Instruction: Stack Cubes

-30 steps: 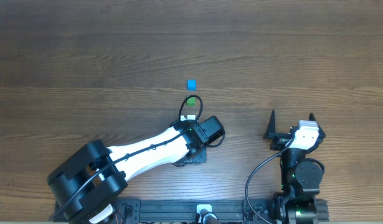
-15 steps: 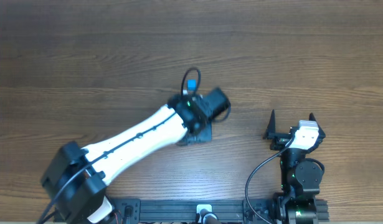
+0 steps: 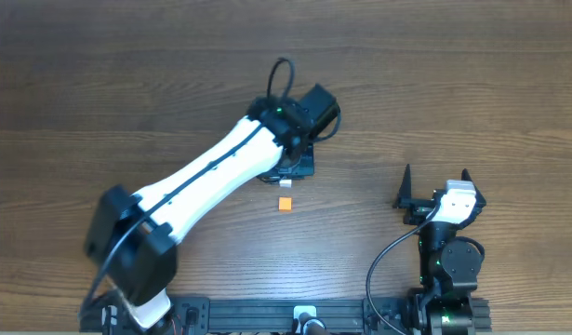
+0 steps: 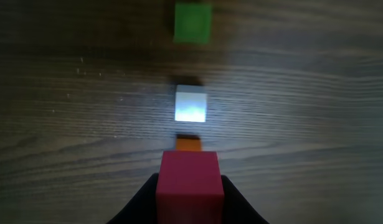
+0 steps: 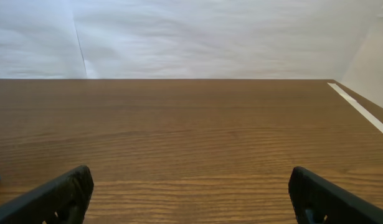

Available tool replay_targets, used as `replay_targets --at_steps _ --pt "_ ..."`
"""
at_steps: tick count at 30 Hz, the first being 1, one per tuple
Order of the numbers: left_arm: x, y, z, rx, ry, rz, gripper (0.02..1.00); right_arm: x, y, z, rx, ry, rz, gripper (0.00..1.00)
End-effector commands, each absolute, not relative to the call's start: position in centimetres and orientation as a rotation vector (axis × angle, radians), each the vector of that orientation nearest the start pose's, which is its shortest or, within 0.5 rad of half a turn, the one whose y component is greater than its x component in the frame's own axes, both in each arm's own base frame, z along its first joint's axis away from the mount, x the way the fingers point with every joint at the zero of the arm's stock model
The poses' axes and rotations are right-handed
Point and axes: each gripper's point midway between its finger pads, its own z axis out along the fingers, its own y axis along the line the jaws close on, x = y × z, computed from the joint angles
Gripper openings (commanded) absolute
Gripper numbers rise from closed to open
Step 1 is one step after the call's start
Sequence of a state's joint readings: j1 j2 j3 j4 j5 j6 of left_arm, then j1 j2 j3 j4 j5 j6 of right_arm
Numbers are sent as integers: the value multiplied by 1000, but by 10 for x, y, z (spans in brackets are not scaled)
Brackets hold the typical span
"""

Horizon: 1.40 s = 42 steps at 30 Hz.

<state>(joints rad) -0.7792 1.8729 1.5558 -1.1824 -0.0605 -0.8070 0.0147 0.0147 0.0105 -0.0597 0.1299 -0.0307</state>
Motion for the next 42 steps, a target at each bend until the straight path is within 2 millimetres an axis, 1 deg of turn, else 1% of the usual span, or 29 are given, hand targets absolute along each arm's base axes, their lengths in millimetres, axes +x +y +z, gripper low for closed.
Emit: replay_targets --at_steps 1,4,11,16,22,29,33,42 --pt "270 -247 82 -30 3086 64 40 246 -16 159 50 1634 -107 993" --pt "268 -245 75 -46 3107 81 40 246 -16 159 50 1634 -107 993" --pt "268 -246 54 -71 3125 44 40 246 -16 159 50 1634 -107 991" --pt "268 -247 45 -58 3124 16 38 246 -16 159 50 1634 -107 993" --pt "268 -248 36 -53 3129 22 40 246 -16 159 50 1634 -107 993" --pt "268 -247 33 -52 3133 30 40 246 -16 159 50 1634 -107 993" --pt "271 -250 33 -18 3123 14 38 246 -16 159 50 1634 -107 993" --pt "275 -251 31 -25 3112 0 38 246 -16 159 50 1634 -107 993"
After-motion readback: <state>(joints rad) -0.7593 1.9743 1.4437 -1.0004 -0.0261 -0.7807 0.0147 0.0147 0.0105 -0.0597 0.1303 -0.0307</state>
